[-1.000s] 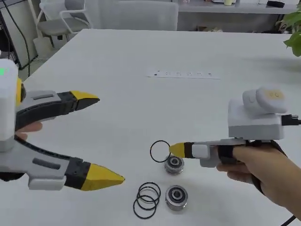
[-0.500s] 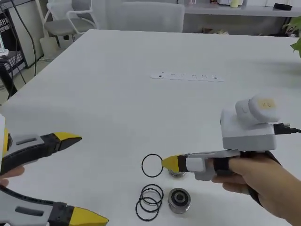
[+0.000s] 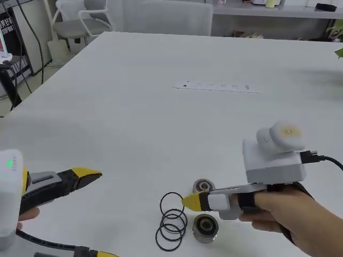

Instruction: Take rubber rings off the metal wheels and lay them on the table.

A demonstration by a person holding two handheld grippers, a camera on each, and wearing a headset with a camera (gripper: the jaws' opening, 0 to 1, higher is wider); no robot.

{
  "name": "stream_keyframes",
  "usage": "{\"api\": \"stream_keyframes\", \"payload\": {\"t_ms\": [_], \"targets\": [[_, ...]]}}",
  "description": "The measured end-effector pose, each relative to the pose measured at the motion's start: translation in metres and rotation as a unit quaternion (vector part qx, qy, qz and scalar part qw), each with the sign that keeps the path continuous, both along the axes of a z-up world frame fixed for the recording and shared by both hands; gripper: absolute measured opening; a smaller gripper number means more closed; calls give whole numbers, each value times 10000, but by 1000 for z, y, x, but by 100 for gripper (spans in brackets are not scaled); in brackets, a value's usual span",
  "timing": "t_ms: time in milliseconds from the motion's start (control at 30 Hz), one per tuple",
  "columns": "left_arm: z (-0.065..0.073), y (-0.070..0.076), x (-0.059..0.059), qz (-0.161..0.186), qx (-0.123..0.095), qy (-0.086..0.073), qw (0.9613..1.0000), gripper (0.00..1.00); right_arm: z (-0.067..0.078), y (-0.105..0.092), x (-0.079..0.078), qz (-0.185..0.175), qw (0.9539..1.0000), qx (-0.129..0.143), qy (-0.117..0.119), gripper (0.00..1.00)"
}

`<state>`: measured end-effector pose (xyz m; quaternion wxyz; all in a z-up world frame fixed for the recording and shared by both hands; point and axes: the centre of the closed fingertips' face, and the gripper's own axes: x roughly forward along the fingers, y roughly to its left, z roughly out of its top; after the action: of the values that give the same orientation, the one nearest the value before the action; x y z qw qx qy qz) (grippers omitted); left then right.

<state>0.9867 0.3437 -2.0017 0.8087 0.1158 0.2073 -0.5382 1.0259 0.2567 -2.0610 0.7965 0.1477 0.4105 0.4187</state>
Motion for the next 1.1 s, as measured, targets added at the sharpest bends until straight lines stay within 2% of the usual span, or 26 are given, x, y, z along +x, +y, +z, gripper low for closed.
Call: {"api": "stream_keyframes", "payload": {"t_ms": [100, 233, 300, 533, 567, 667, 900, 1100], "targets": [[-4, 1, -1, -24, 50, 52, 10000, 92, -5, -1, -1, 23, 10000, -75, 35, 0], [-8, 3, 1, 11, 156, 42, 9999, 91, -9, -3, 0, 22, 9998, -215, 19, 0], [-8, 2, -1, -26, 143, 59, 9999, 91, -10, -4, 0, 24, 9997, -256, 1, 0], [-8, 1, -2, -24, 122, 93, 9999, 90, -13, -4, 2, 110, 9986, -465, -215, 0], [-7, 1, -2, -22, 110, 92, 9999, 89, -14, -4, 1, 172, 9979, -560, -279, 0], [-7, 0, -2, -21, 92, 100, 9999, 89, -16, -5, 2, 241, 9963, -714, -405, 6], [-7, 0, -2, -4, 98, 109, 9999, 88, -17, -6, 2, 288, 9957, -761, -438, 6], [-6, 1, -1, 14, 78, 97, 9999, 88, -7, -10, 8, 146, 9963, -678, -516, 6]]}}
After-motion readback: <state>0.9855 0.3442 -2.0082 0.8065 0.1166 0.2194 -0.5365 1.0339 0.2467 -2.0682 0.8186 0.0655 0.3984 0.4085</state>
